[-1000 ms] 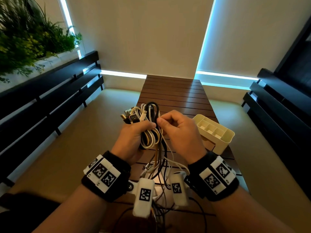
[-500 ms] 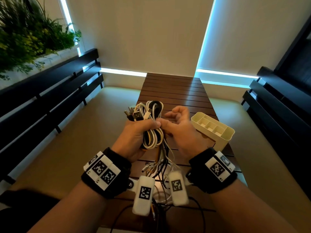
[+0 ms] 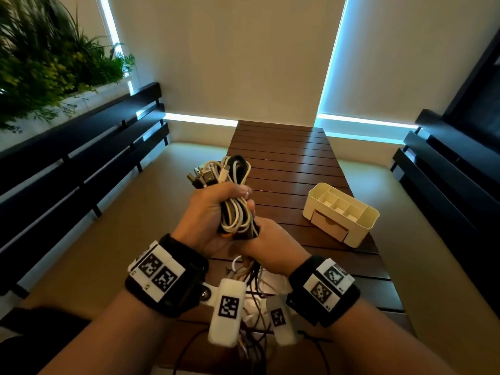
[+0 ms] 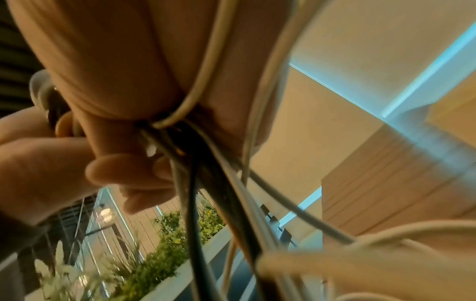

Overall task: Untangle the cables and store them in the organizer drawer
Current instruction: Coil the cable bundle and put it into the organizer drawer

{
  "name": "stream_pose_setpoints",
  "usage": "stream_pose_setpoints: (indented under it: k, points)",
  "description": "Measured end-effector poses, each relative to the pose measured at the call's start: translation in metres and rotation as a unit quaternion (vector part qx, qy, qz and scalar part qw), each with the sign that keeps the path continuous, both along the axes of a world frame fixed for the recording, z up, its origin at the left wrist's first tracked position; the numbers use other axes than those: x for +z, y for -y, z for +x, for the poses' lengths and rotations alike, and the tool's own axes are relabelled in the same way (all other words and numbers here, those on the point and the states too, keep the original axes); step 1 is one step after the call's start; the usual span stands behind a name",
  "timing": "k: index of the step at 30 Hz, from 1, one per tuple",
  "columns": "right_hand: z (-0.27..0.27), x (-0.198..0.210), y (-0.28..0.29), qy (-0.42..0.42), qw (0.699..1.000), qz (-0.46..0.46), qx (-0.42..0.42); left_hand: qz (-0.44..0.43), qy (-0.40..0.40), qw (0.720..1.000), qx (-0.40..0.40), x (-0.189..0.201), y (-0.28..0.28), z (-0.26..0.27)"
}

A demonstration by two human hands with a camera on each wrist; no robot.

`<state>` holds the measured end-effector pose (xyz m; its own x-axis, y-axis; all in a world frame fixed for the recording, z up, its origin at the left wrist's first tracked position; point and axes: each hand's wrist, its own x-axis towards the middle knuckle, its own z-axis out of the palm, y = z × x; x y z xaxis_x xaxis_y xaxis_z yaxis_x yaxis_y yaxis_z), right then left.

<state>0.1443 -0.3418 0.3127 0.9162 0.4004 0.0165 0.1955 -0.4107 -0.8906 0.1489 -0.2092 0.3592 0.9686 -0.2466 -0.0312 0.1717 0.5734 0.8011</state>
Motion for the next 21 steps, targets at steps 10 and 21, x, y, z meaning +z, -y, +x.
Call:
stream_pose_setpoints:
  k: [10,21]
  points:
    - [0.044,-0.019,0.042,0.346,0.907,-0.173,-0.168,-0.104,0.076,0.992,-0.001,0.025,-0.008,0.001]
    - [0.067,-0.064,0.081,0.139,0.932,-0.314,-0.12,-0.079,0.072,0.992,0.059,0.014,-0.015,0.018]
